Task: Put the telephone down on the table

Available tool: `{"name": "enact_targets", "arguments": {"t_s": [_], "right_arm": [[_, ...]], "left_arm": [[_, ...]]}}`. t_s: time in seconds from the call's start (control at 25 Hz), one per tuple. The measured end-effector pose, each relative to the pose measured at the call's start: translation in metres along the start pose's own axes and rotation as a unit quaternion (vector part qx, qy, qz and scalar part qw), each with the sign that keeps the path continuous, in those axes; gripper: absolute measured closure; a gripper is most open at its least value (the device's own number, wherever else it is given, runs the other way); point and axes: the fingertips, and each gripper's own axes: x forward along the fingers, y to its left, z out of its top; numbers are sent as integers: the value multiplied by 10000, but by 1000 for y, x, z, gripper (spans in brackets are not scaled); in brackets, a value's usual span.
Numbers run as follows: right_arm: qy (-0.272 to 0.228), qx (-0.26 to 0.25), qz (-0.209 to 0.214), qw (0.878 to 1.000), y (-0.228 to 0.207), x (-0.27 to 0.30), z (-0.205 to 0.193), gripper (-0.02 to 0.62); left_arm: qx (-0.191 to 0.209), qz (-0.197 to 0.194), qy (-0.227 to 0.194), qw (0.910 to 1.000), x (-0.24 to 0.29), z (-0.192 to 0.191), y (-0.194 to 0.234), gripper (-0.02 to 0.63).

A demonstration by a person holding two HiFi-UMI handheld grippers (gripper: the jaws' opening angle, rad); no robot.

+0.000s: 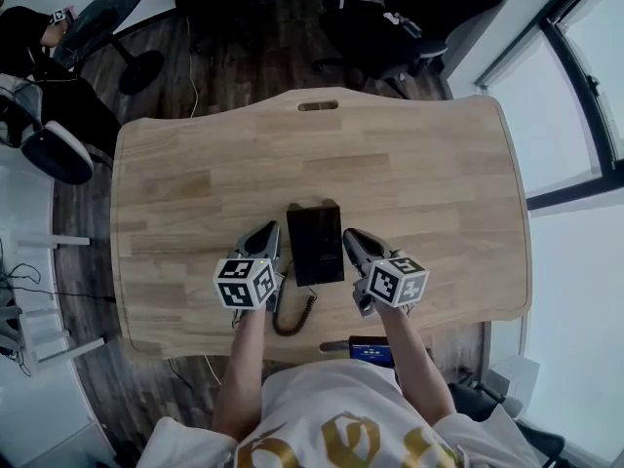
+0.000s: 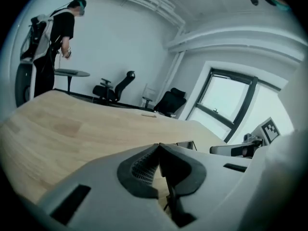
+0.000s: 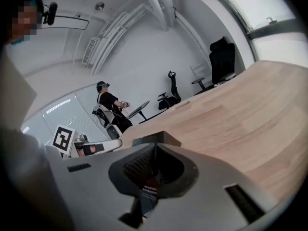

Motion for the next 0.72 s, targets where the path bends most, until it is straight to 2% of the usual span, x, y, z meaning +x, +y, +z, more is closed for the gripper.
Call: {"name": "enact_targets", "arguments": {"t_s": [0.12, 0.28, 0.44, 0.6, 0.72], "right_arm": [[-65, -232, 0, 9997, 12, -7, -1, 578], [-88, -566, -137, 9983, 21, -18, -7, 580], [-206, -759, -231, 9966, 32, -35, -15, 580], [-350, -973, -307, 9942, 45, -54, -18, 580], [-485, -1052, -338, 9927, 55, -67, -17, 580]], "left_arm": [[282, 62, -96, 9995, -13, 4, -7, 597], [430, 129, -166, 9989, -28, 4, -14, 597], [478, 140, -351, 9981, -50, 4, -21, 597], [498, 322, -475, 9971, -71, 1, -26, 595], [528, 196, -636, 9964, -86, 3, -38, 597]]}}
